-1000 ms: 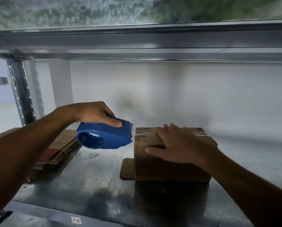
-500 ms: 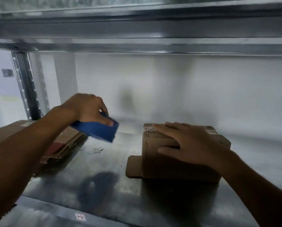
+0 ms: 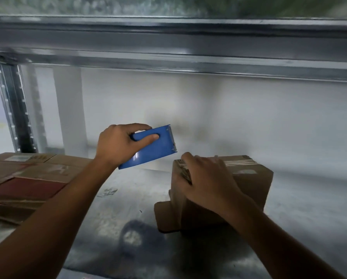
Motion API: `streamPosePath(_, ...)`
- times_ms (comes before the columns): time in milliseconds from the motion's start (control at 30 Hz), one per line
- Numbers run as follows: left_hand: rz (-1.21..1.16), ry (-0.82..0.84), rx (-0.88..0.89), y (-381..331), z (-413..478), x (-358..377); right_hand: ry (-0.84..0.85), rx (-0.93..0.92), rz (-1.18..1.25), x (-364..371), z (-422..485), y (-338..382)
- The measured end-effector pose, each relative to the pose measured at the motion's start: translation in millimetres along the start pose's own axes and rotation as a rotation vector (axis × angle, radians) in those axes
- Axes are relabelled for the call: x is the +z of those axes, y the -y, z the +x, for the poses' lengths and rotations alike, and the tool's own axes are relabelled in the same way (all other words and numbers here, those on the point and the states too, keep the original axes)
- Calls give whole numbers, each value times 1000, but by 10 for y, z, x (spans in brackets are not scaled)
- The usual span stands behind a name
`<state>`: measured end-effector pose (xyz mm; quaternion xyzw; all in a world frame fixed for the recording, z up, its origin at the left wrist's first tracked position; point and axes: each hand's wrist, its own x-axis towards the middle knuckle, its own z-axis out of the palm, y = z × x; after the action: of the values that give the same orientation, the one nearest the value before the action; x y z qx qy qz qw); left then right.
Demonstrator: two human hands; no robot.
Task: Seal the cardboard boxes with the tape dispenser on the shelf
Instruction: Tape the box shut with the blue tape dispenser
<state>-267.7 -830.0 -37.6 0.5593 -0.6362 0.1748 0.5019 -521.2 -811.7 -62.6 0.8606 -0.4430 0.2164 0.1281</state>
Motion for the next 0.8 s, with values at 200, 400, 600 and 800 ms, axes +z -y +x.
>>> streamPosePath(200, -227, -66, 110, -96, -97, 46, 187, 2, 295, -165, -161, -613)
streamPosePath(400, -315, -67, 252, -227, -75, 140, -1, -16, 489, -129, -256, -703)
streamPosePath(600, -333, -68, 349, -309, 53, 140, 231, -59, 548, -323, -264, -854)
streamPosePath(800, -355, -62, 369, -443, 138, 142, 69, 58, 187, -198, -413, -829)
